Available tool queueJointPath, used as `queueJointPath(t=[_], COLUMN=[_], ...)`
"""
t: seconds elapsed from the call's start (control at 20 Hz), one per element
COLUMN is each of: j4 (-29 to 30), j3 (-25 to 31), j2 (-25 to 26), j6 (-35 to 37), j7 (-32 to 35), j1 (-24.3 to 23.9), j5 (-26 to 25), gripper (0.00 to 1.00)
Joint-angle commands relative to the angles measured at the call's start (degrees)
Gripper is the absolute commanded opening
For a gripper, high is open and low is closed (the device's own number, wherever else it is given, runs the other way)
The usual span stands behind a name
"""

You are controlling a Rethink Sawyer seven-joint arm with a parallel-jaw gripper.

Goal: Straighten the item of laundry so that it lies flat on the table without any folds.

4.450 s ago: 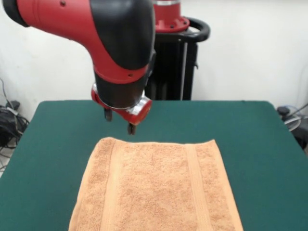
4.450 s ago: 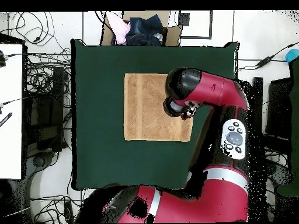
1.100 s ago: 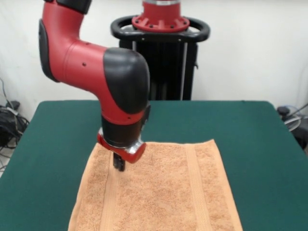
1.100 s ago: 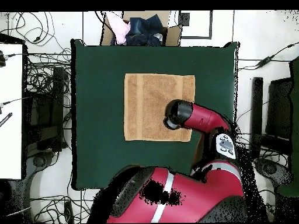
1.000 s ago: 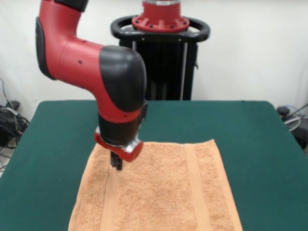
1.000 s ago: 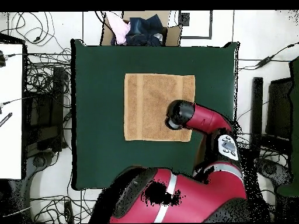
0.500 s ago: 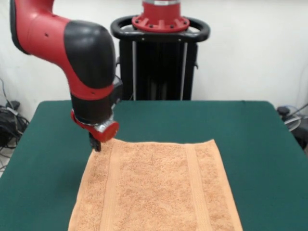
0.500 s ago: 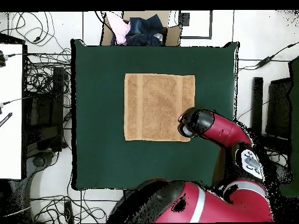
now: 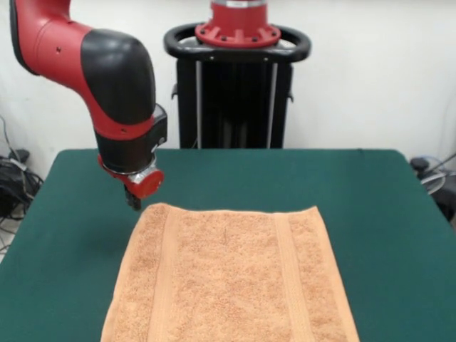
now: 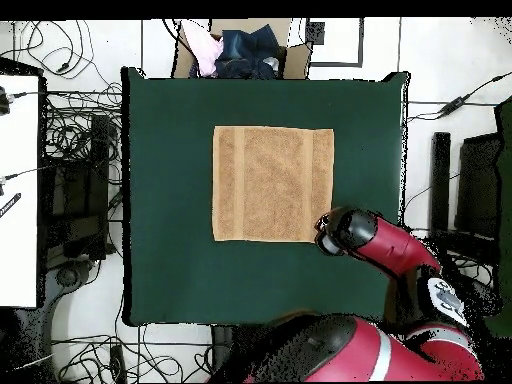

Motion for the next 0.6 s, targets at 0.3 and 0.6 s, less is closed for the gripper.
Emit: queueJointPath(t=[0.3, 0.6], j4=[8.56, 6.8], j3=[8.6, 10.37], j2=[8.26, 12.77], j6=[-12.8, -16.6], j7=[0.9, 0.88], j1=[-5.05, -6.98], j5=[-6.37, -7.88], gripper=[0.0, 0.0])
